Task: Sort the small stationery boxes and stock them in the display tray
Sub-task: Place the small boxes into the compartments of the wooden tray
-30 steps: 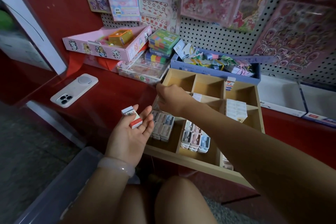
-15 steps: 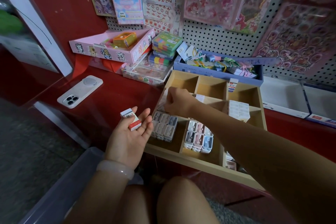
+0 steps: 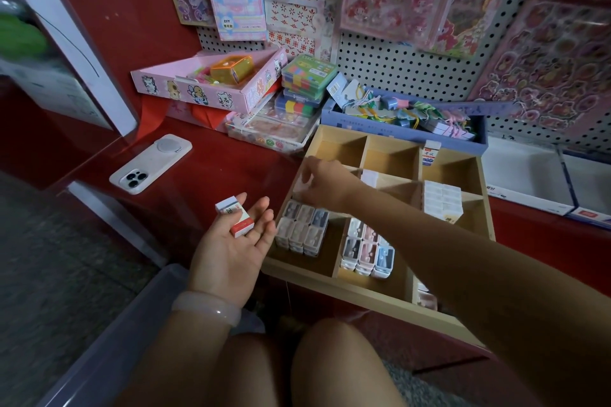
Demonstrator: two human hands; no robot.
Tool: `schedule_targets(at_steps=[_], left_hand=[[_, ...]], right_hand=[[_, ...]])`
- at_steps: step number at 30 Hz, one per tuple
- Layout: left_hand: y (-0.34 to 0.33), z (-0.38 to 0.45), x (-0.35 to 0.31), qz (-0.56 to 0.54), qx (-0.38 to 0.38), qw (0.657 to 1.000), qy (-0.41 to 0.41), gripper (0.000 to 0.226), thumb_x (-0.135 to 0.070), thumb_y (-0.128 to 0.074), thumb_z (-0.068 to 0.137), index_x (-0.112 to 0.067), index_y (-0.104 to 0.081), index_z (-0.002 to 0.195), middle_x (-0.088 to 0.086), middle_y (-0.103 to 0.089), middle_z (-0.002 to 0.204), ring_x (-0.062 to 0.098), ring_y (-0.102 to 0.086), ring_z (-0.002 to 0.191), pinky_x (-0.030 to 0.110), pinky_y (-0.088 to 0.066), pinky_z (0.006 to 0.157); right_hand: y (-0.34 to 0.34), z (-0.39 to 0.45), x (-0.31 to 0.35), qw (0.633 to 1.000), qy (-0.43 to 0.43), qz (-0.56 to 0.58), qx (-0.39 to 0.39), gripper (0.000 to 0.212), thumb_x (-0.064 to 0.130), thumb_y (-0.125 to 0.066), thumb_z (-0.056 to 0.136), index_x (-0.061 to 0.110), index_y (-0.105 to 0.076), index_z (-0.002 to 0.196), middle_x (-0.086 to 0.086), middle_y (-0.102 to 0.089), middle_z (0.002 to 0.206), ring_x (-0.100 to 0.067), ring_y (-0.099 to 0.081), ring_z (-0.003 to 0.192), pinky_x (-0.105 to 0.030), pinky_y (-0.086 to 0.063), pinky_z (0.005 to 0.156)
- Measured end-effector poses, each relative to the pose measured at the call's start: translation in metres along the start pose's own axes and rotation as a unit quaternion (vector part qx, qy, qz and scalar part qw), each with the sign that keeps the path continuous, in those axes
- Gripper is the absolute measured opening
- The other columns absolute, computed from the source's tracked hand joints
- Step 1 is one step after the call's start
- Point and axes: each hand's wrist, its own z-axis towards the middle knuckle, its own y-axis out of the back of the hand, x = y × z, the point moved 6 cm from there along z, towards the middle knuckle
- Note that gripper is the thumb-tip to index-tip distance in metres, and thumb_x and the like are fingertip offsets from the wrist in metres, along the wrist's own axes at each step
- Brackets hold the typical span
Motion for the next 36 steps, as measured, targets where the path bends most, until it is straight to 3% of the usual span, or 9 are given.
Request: schedule_targets(at_steps=[4, 11, 17, 20, 22, 25, 27, 31, 36], left_hand=[[0.001, 0.000, 0.001, 0.005, -0.012, 1.000, 0.004, 0.026, -0.014, -0.043, 0.097, -0.013, -0.056, 0.119, 0.007, -0.072, 0.084, 0.014, -0.069, 0.072, 0.027, -0.056, 0.068], [0.004, 0.001, -0.001, 0.010, -0.016, 1.000, 0.001, 0.025, -0.014, -0.043, 0.097, -0.013, -0.058, 0.116, 0.008, -0.071, 0.088, 0.014, -0.069, 0.074, 0.028, -0.054, 0.070], [0.005, 0.001, -0.002, 0.001, -0.020, 1.000, 0.006, 0.024, -0.014, -0.043, 0.096, -0.013, -0.057, 0.116, 0.009, -0.066, 0.096, 0.015, -0.066, 0.079, 0.029, -0.052, 0.074], [0.003, 0.001, -0.001, -0.002, -0.018, 1.000, 0.008, 0.026, -0.014, -0.043, 0.096, -0.013, -0.057, 0.118, 0.008, -0.068, 0.092, 0.013, -0.069, 0.072, 0.029, -0.051, 0.074], [0.002, 0.002, -0.001, -0.005, -0.018, 1.000, 0.005, 0.026, -0.014, -0.043, 0.096, -0.013, -0.057, 0.119, 0.007, -0.071, 0.086, 0.013, -0.069, 0.070, 0.029, -0.052, 0.074], [0.000, 0.002, 0.001, -0.010, -0.013, 1.000, 0.010, 0.026, -0.014, -0.044, 0.096, -0.012, -0.057, 0.118, 0.007, -0.072, 0.081, 0.013, -0.069, 0.069, 0.027, -0.056, 0.066], [-0.003, 0.002, 0.003, -0.009, -0.009, 1.000, 0.015, 0.025, -0.013, -0.044, 0.096, -0.012, -0.057, 0.118, 0.007, -0.072, 0.080, 0.014, -0.069, 0.068, 0.027, -0.056, 0.065], [-0.012, 0.002, 0.009, 0.018, -0.003, 0.999, 0.031, 0.026, -0.016, -0.042, 0.097, -0.011, -0.056, 0.118, 0.008, -0.071, 0.080, 0.015, -0.069, 0.067, 0.030, -0.050, 0.072], [-0.025, -0.005, 0.013, 0.072, 0.023, 0.994, 0.077, 0.039, -0.033, -0.033, 0.099, -0.006, -0.057, 0.112, 0.013, -0.070, 0.081, 0.015, -0.063, 0.062, 0.029, -0.044, 0.070]], right_hand=[[0.000, -0.005, -0.016, 0.975, -0.080, 0.198, 0.064, 0.013, 0.014, -0.059, 0.091, 0.006, -0.050, 0.095, -0.021, -0.066, 0.106, -0.032, -0.066, 0.096, -0.042, -0.055, 0.083], [-0.006, 0.002, -0.016, 0.983, -0.098, 0.147, 0.056, 0.018, 0.021, -0.062, 0.089, 0.013, -0.053, 0.076, -0.011, -0.063, 0.094, -0.024, -0.062, 0.087, -0.030, -0.053, 0.075], [-0.007, -0.001, -0.030, 0.864, -0.249, 0.437, -0.016, 0.034, 0.015, -0.043, 0.098, -0.005, -0.049, 0.124, -0.006, -0.050, 0.076, -0.028, -0.064, 0.093, -0.033, -0.053, 0.083], [-0.014, 0.002, -0.018, 0.803, -0.274, 0.529, -0.020, 0.021, 0.016, -0.037, 0.101, 0.000, -0.050, 0.101, -0.004, -0.040, 0.071, -0.016, -0.046, 0.063, -0.025, -0.051, 0.079], [-0.015, -0.001, -0.014, 0.757, -0.295, 0.583, -0.017, 0.022, 0.017, -0.037, 0.101, 0.005, -0.050, 0.087, -0.010, -0.050, 0.079, -0.019, -0.051, 0.071, -0.034, -0.044, 0.098], [-0.016, -0.002, -0.016, 0.702, -0.291, 0.650, -0.002, 0.039, 0.022, -0.035, 0.101, 0.002, -0.043, 0.134, -0.024, -0.043, 0.139, -0.035, -0.044, 0.128, -0.042, -0.031, 0.111], [-0.018, -0.001, -0.014, 0.683, -0.282, 0.674, 0.005, 0.049, 0.032, -0.034, 0.101, 0.004, -0.034, 0.141, -0.019, -0.035, 0.146, -0.031, -0.038, 0.134, -0.036, -0.033, 0.110], [-0.014, -0.006, -0.004, 0.725, -0.266, 0.635, 0.008, 0.052, 0.042, -0.034, 0.100, 0.008, -0.035, 0.140, -0.009, -0.040, 0.143, -0.023, -0.039, 0.132, -0.033, -0.034, 0.105], [0.025, -0.030, 0.008, 0.902, -0.043, 0.427, -0.040, 0.033, 0.018, -0.048, 0.097, 0.000, -0.054, 0.124, -0.010, -0.058, 0.120, -0.015, -0.052, 0.106, -0.019, -0.041, 0.090]])
